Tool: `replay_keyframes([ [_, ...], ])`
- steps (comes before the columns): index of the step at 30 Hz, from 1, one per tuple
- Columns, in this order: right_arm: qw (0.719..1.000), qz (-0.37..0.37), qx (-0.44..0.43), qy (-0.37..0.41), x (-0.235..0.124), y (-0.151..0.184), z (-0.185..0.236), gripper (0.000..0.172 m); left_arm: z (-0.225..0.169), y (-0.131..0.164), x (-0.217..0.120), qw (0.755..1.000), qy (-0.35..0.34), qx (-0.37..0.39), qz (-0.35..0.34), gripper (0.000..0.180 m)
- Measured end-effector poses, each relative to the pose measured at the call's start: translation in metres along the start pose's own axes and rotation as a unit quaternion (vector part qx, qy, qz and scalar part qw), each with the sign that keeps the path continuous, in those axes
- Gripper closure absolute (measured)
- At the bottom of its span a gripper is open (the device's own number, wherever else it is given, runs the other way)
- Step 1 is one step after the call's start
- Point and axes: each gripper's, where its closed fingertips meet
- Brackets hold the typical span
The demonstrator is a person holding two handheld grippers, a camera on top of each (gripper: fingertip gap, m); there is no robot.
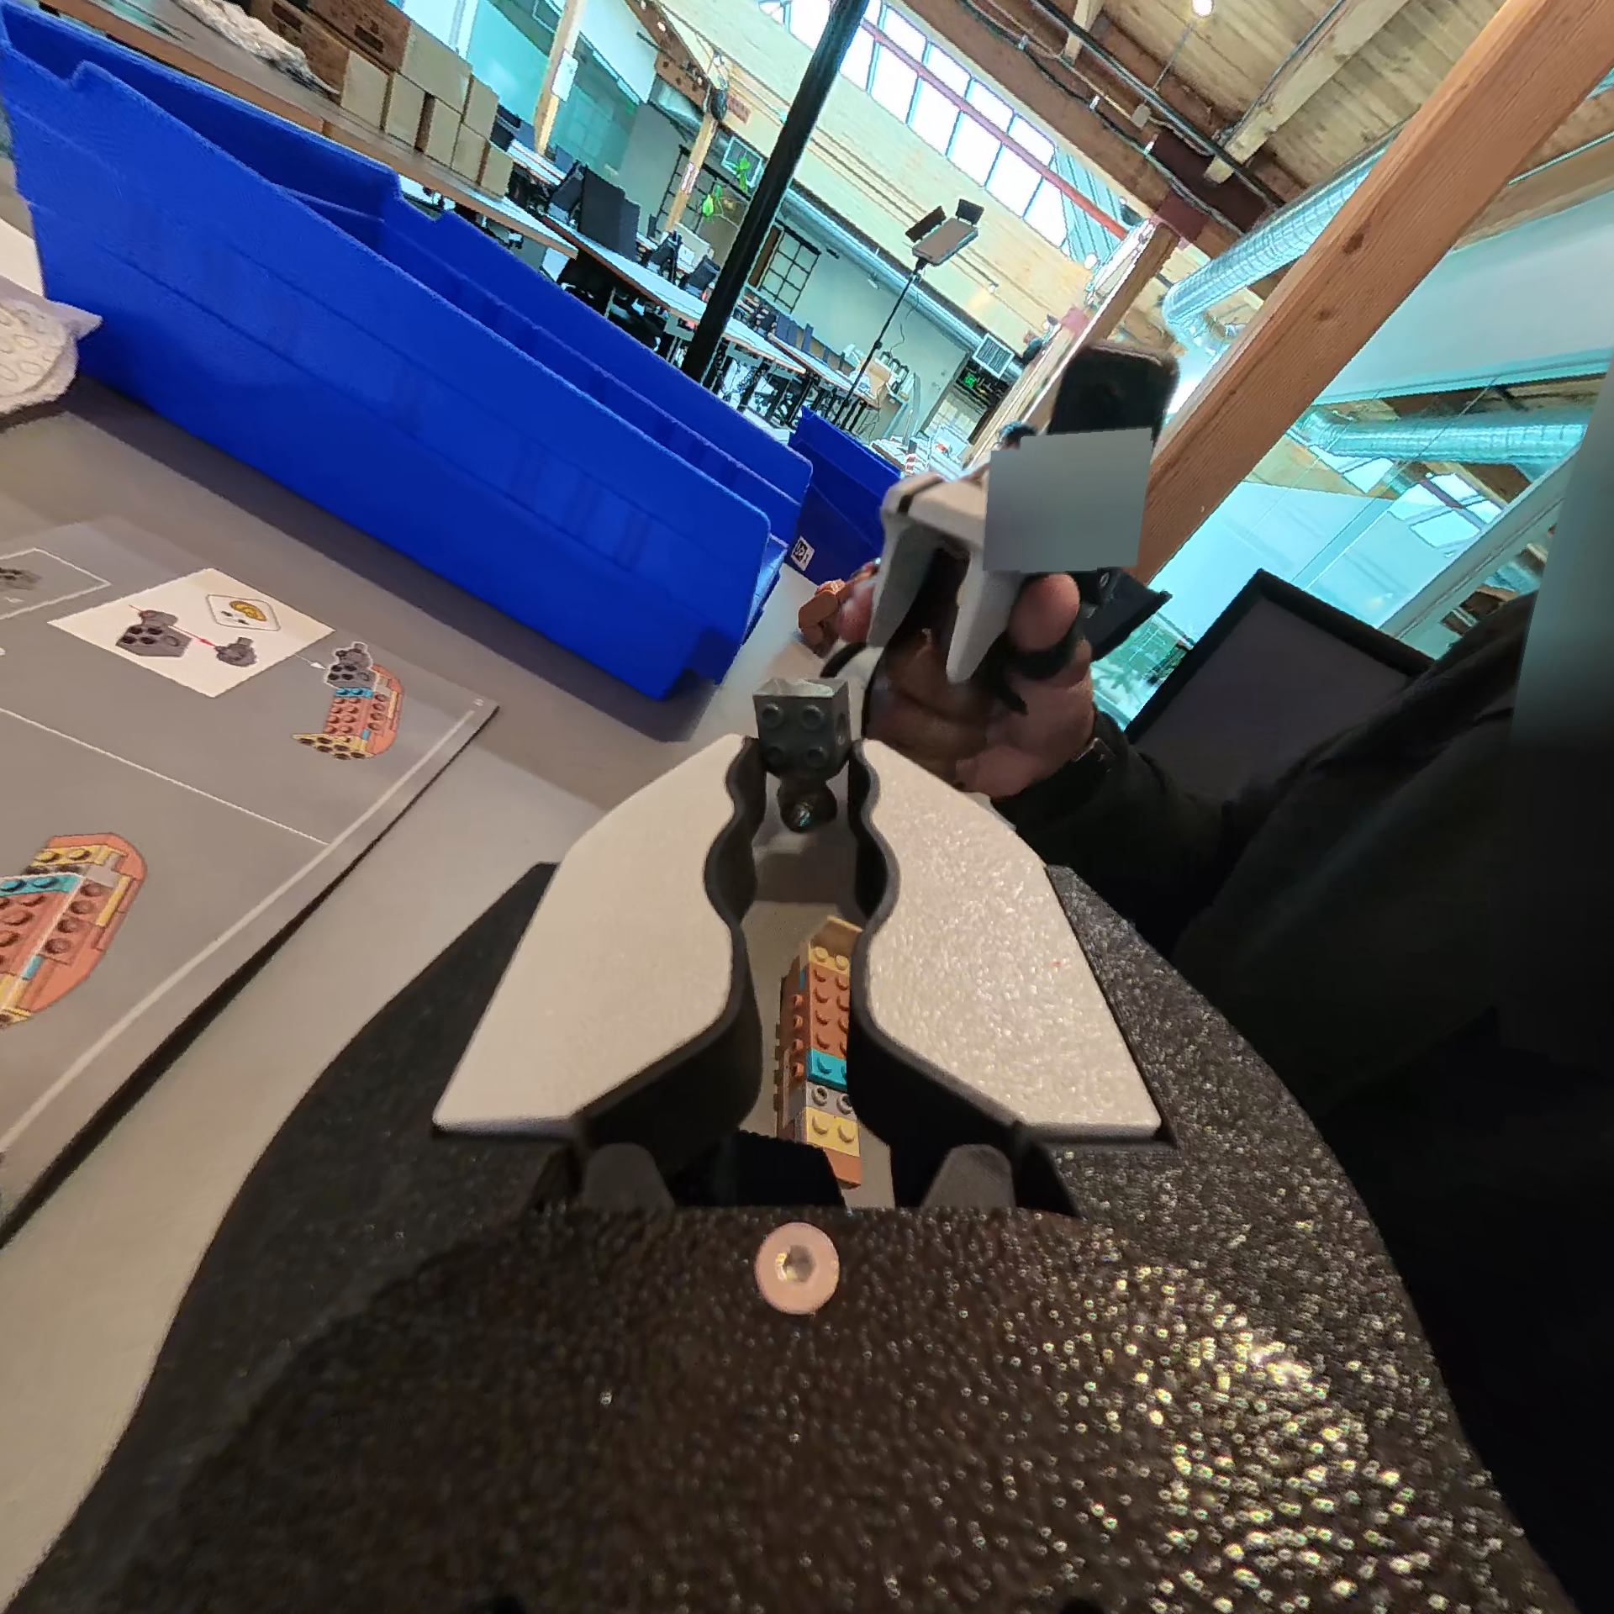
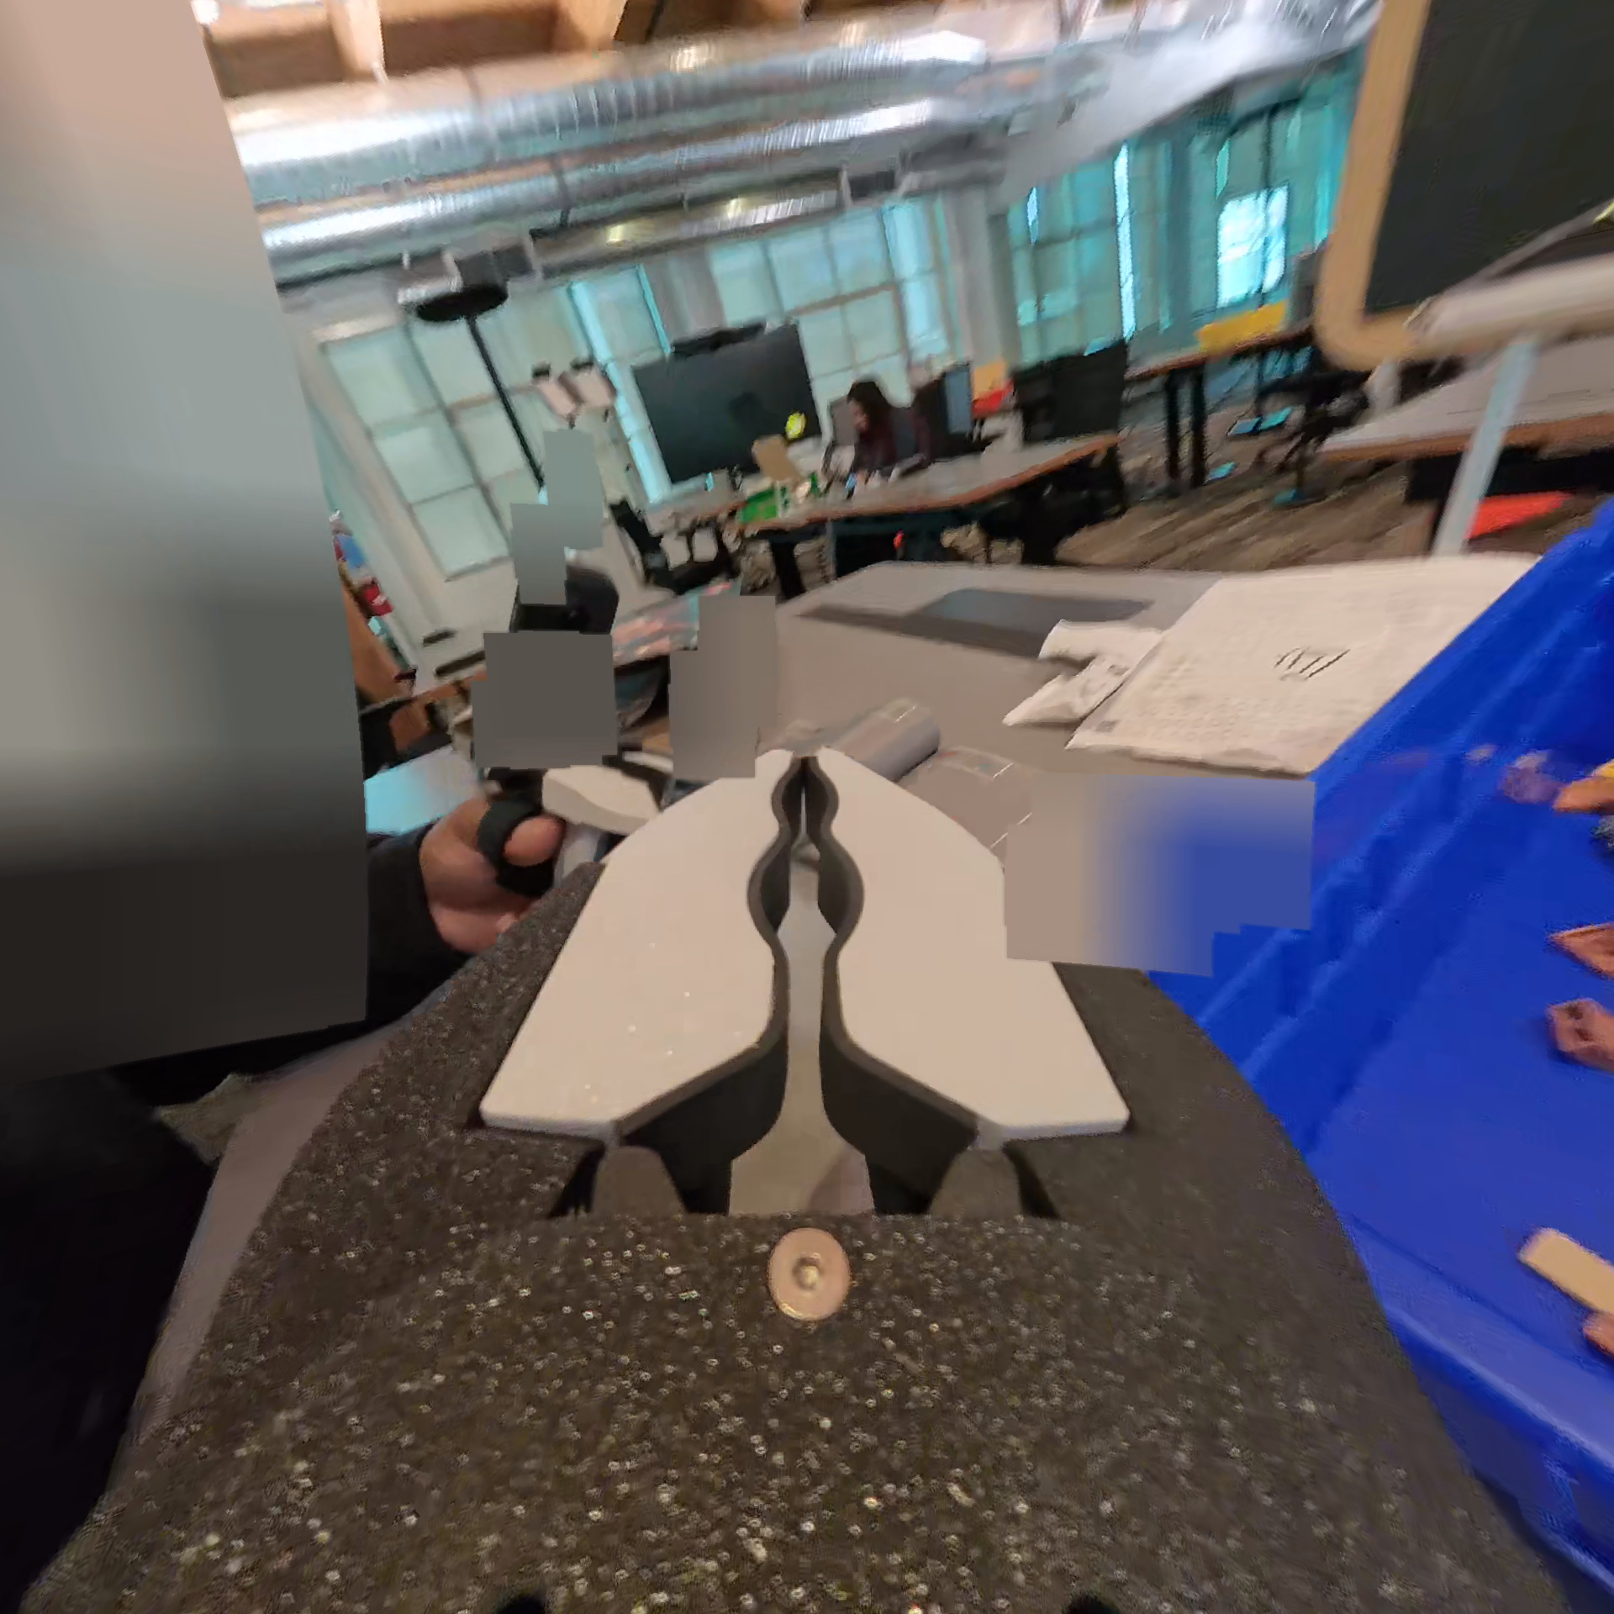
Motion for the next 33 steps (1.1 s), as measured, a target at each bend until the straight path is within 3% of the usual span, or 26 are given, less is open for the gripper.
replay_keyframes([
  [7, 0.993, -0.101, 0.017, 0.066, -0.028, -0.045, -0.022, 0.172, 0.000, -0.001, -0.001, 1.000, 0.003, -0.003, -0.005, 0.163],
  [10, 0.995, -0.081, 0.010, 0.064, -0.027, -0.044, -0.022, 0.172, -0.001, 0.001, 0.001, 1.000, 0.004, 0.006, 0.003, 0.163],
  [14, 0.995, 0.024, -0.078, 0.059, -0.042, -0.023, -0.015, 0.172, -0.003, 0.002, 0.001, 1.000, 0.006, 0.010, 0.006, 0.163],
  [17, 0.980, 0.151, -0.132, 0.006, -0.073, 0.017, 0.005, 0.172, -0.003, 0.004, 0.002, 1.000, 0.006, 0.011, 0.012, 0.163],
  [21, 0.922, 0.334, -0.160, -0.111, -0.141, 0.092, 0.058, 0.168, -0.005, 0.008, 0.004, 0.999, 0.006, 0.020, 0.025, 0.163],
  [23, 0.893, 0.389, -0.171, -0.147, -0.171, 0.116, 0.081, 0.161, -0.006, 0.010, 0.005, 0.999, 0.005, 0.024, 0.031, 0.163],
  [33, 0.840, 0.446, -0.263, -0.163, -0.208, 0.149, 0.105, 0.152, -0.007, 0.013, 0.007, 0.999, 0.002, 0.032, 0.040, 0.163],
])
Point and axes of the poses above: each gripper's, where its closed fingertips meet, x out along the fingers, y out of its underside, z = x × y across the jaws
